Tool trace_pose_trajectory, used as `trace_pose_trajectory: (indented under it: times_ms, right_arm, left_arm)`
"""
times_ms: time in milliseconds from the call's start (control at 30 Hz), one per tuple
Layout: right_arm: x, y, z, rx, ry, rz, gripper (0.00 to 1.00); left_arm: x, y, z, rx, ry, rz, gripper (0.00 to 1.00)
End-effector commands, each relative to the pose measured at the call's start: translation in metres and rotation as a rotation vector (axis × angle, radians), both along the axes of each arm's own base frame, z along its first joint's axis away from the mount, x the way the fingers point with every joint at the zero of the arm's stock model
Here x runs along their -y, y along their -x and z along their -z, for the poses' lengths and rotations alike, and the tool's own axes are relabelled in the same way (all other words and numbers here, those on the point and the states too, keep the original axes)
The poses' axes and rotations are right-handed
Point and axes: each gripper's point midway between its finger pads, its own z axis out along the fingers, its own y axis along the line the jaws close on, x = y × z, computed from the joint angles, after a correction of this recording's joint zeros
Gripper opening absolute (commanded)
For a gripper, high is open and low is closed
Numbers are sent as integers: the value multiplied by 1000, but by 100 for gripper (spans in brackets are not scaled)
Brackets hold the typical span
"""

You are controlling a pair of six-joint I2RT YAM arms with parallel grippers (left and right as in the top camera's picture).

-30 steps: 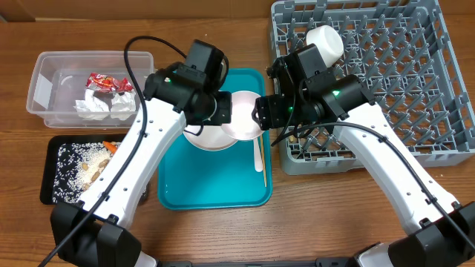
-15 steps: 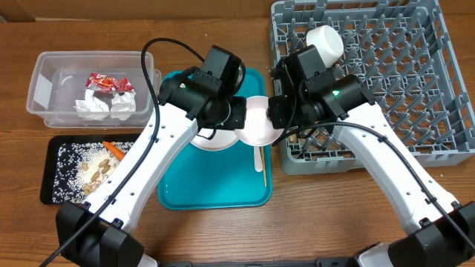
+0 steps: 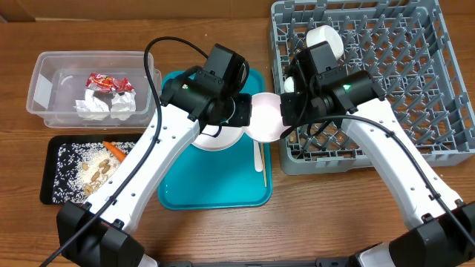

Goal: Sort waste into correct bins and load items into the dishwasher

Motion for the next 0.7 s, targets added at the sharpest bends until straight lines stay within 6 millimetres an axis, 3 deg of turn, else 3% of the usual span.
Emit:
trace_pose_trajectory:
  times_ms: [0,67,300,500,667]
  right_arm:
    - [9,-12,-10,35,-3,52,4]
    - [16,-15,-10,41,14,71,4]
    - [75,-39,-11,88,94,228,4]
    - [154,-81,-30,260,214,428,4]
    - [212,-104,-58,425,433,454,4]
  left_arm:
    - [12,5,-8,-15,69,25,29]
    - [15,4,-10,-7,84,31,37]
    - [14,3,-10,-3,81,32,99]
    - [13,4,-9,-7,76,31,100]
    - [13,4,-9,-9,75,31,100]
